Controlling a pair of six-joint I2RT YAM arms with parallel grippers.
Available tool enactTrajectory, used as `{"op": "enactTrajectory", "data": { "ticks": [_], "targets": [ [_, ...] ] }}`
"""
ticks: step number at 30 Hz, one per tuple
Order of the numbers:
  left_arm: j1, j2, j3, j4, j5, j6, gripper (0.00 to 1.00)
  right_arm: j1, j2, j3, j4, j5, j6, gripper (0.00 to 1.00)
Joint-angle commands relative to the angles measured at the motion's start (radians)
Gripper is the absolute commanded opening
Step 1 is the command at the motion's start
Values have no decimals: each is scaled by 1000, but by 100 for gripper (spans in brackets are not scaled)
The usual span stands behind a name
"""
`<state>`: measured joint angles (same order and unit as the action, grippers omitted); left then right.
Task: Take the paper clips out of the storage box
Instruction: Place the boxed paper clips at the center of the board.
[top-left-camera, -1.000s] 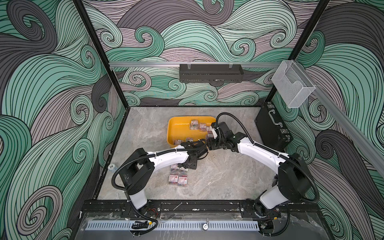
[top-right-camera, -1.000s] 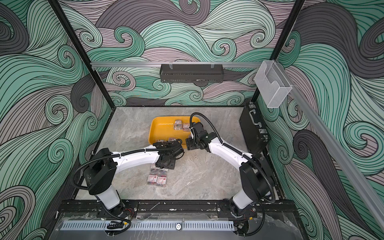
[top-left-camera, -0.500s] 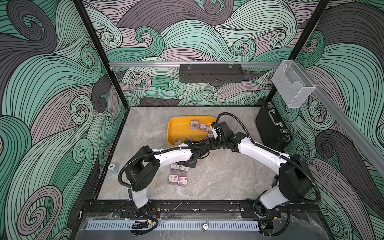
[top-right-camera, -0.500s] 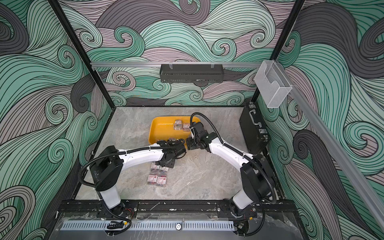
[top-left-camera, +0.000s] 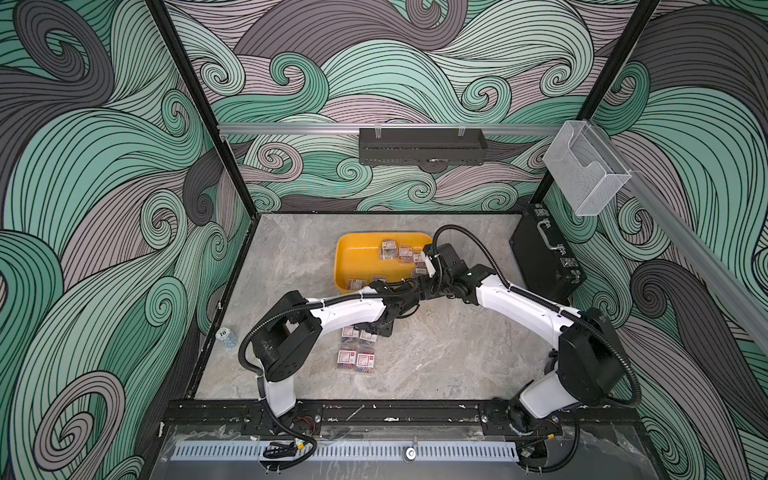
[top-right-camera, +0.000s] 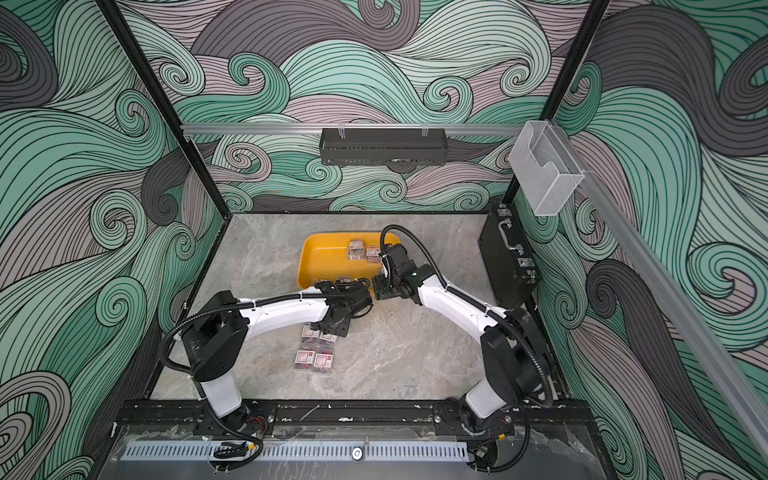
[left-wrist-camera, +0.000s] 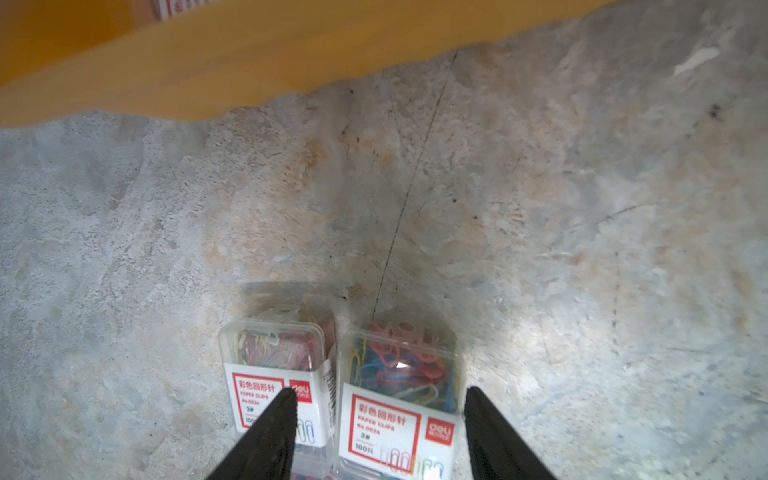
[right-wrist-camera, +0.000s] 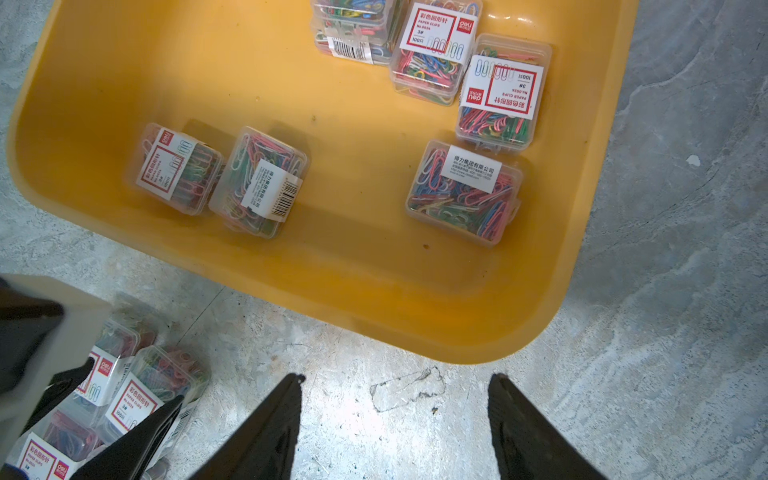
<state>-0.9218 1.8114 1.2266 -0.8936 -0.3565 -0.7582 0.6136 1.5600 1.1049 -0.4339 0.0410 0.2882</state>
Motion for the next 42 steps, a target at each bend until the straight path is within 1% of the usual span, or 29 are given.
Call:
{"op": "enactTrajectory", "data": {
  "ticks": [1,13,19,33,37,42],
  "targets": [
    [-4,12,6,1,20,21,63,-4,-15,19,-28,14,-10,71],
    [-3,45,23,-41,-12,4,63,-4,-16,19,-30,17,-10,71],
    [-2,42,23,-54,-36,-8,63,-3,-15,18,-29,16,-11,71],
    [11,39,28,-67,-47,-21,63,-3,-17,15,-29,12,-8,71],
    [11,11,26,-50,-38,-11,63,-3,-18,11,-26,13,-10,71],
    [36,-93,26,18,-19,33,64,-3,-7,21,-28,15,-19,71]
  ]
}}
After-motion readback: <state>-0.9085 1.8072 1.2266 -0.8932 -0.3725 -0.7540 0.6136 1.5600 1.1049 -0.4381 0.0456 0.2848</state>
